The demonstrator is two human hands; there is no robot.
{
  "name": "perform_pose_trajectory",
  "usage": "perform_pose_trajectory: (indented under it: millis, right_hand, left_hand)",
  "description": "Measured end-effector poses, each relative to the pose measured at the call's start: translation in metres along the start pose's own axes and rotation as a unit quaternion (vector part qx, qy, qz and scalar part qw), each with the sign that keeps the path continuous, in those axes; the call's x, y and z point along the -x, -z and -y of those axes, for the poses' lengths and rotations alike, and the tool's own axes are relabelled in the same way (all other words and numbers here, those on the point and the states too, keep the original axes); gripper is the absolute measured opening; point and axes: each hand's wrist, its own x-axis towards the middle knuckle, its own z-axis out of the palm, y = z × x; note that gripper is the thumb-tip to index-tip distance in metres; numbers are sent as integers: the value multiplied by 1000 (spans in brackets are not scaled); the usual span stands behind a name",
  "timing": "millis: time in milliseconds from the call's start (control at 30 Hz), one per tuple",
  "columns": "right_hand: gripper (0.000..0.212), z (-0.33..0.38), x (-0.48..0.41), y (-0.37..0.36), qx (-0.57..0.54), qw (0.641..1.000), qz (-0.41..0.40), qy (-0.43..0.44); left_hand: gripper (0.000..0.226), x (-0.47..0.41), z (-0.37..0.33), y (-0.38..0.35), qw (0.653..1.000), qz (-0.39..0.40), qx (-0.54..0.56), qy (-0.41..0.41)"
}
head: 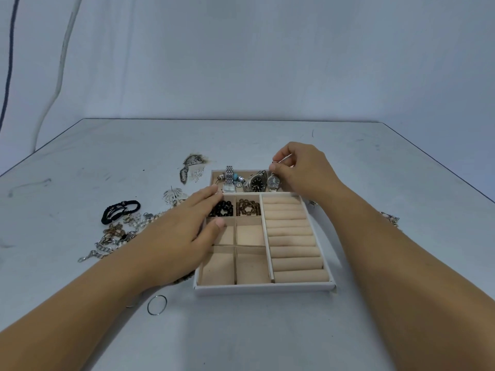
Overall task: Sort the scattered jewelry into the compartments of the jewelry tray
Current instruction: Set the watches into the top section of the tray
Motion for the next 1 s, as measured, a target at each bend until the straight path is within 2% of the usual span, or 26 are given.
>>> perform_pose_trajectory:
  millis: [133,333,633,833,933,1000]
  right_hand:
    - [9,-2,0,-3,11,1000,1,18]
    - [4,-3,1,-4,41,999,11,26]
    - [26,-12,-5,-9,173,983,55,20]
    - [43,-5,5,15,100,990,91,36]
    - [38,7,17,46,52,995,76,33]
    - [32,10,25,66,70,994,81,36]
  left_hand:
    - [64,0,-2,1,1000,2,2,2]
    - [58,1,-1,1,1000,2,-1,1]
    - [57,2,-2,2,1000,16,-5,2]
    - [59,0,0,1,1000,18,4,-6]
    - [60,-1,0,3,1000,11,12,-11]
    - [61,-1,-3,5,1000,3,5,-16]
